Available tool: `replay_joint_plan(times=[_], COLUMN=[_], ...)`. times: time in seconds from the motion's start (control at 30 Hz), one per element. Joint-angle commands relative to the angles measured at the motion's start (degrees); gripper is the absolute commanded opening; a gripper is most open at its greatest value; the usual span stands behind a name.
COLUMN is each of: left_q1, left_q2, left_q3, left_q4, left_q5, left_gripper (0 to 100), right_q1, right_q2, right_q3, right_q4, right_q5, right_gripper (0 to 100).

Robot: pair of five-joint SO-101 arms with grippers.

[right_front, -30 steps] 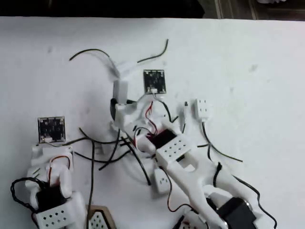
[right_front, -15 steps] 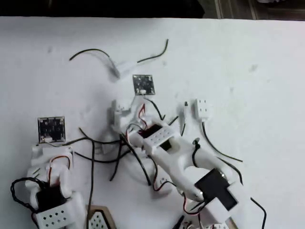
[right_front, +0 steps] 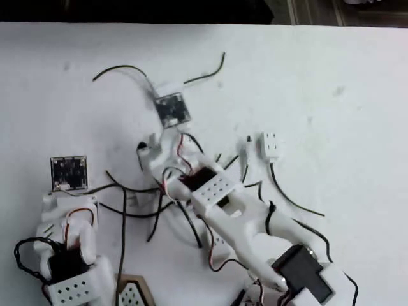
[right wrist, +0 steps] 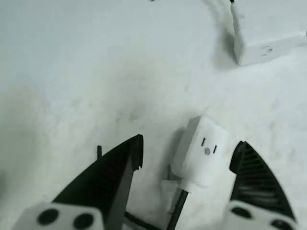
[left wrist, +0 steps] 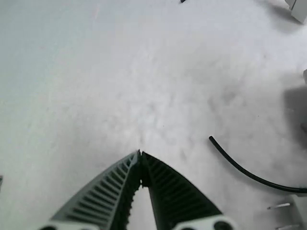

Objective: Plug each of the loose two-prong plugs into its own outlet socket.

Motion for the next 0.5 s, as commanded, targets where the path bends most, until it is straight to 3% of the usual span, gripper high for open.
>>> replay_joint_plan(times=[0.0, 0.37, 0.47], left_q1=[-0.22, -0.22, -0.22], left_q2=[-0.4, -0.4, -0.4], left_q3=[-0.53, -0.53, -0.53], left_q4=[-1.58, -1.58, -1.58], left_q5=[-0.35, -0.35, -0.35], left_gripper=[3, 3, 3], right_q1=[0.04, 2.51, 5.32], right_q2=[3.3, 25.63, 26.86], right_q3=[-6.95, -30.86, -32.7], right_q4=[2.86, 23.25, 25.8], right_q5=[1.58, 1.49, 1.32], right_gripper=[28.3, 28.2, 21.5])
